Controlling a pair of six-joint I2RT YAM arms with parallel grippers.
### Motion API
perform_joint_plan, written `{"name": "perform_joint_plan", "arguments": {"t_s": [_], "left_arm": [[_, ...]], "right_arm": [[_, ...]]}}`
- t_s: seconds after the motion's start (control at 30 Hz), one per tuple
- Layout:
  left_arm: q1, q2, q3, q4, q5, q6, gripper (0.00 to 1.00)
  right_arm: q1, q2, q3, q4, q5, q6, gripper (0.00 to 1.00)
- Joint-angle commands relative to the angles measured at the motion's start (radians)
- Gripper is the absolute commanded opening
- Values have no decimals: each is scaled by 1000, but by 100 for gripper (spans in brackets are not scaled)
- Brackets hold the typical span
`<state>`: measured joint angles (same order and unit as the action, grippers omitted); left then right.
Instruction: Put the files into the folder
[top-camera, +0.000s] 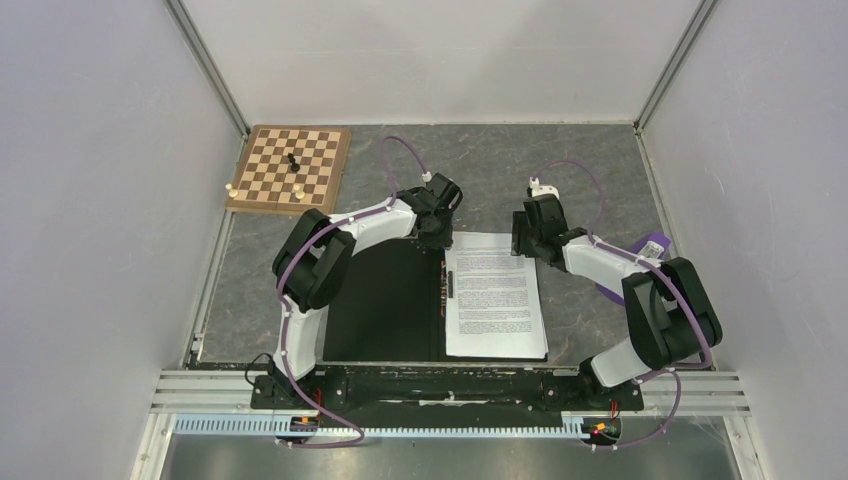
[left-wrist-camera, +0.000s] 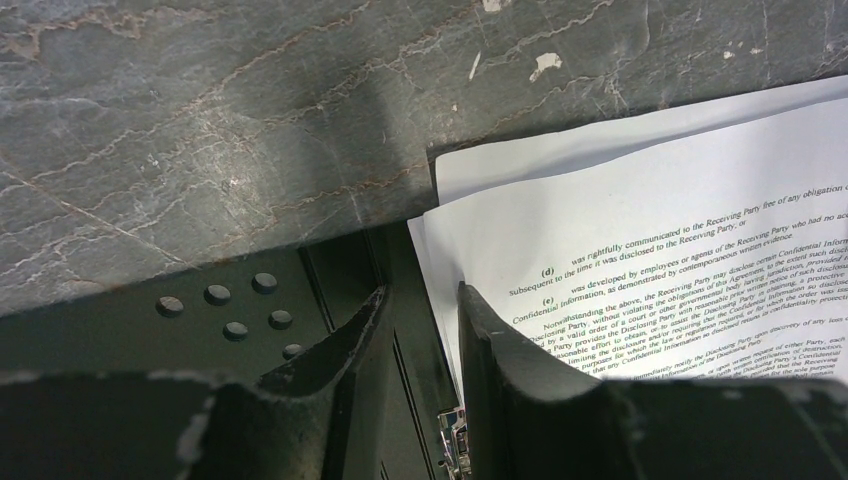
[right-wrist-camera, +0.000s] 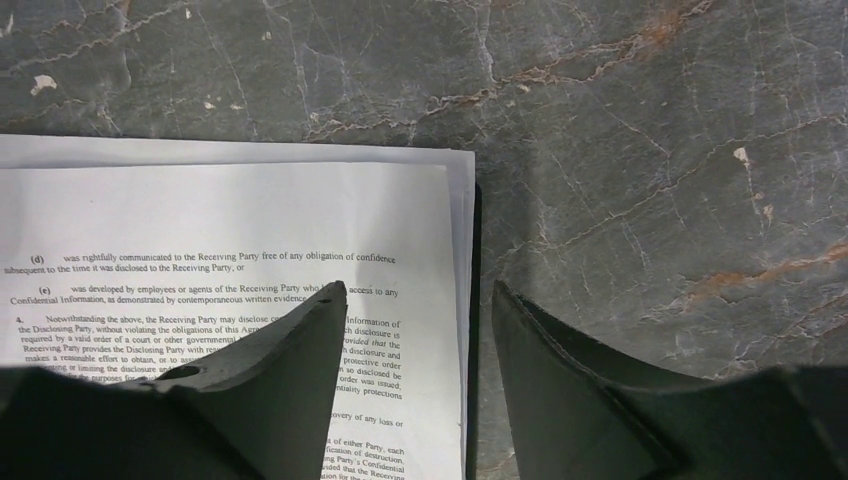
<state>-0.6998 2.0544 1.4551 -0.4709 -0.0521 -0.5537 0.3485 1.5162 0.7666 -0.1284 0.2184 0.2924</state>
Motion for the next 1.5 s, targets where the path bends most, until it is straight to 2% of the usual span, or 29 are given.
{"name": "perform_joint_plan", "arguments": {"t_s": [0.0,0.1,0.4,0.7,0.8,0.9,1.07,1.17,1.33,1.47], "left_arm": [[8,30,9,-5,-8,49,37],[8,31,10,-4,-1,49,37],[8,30,13,0,13,44,39],[8,24,15,-3,10,45,39],[7,17,14,-3,13,46,40],[8,-4,17,-4,21,50,43],[7,-72,25,-5,76,47,59],[6,-131,6,-8,115,36,66],[6,-274,-130,4,128,10,68],[-3,-416,-317,69,169,-58,59]], "right_arm": [[-5,-7,13,63,24,23,58],[-5,17,12,103,29,17,56],[9,74,12,113,7,40,43],[10,16,15,88,35,37,44],[11,-12,22,66,27,36,49],[10,-51,21,26,29,35,63],[12,-141,-8,-62,-8,40,76],[13,-212,-55,-121,-14,32,80],[42,-354,-169,-198,-75,45,82],[109,-469,-268,-237,-95,100,81]]}}
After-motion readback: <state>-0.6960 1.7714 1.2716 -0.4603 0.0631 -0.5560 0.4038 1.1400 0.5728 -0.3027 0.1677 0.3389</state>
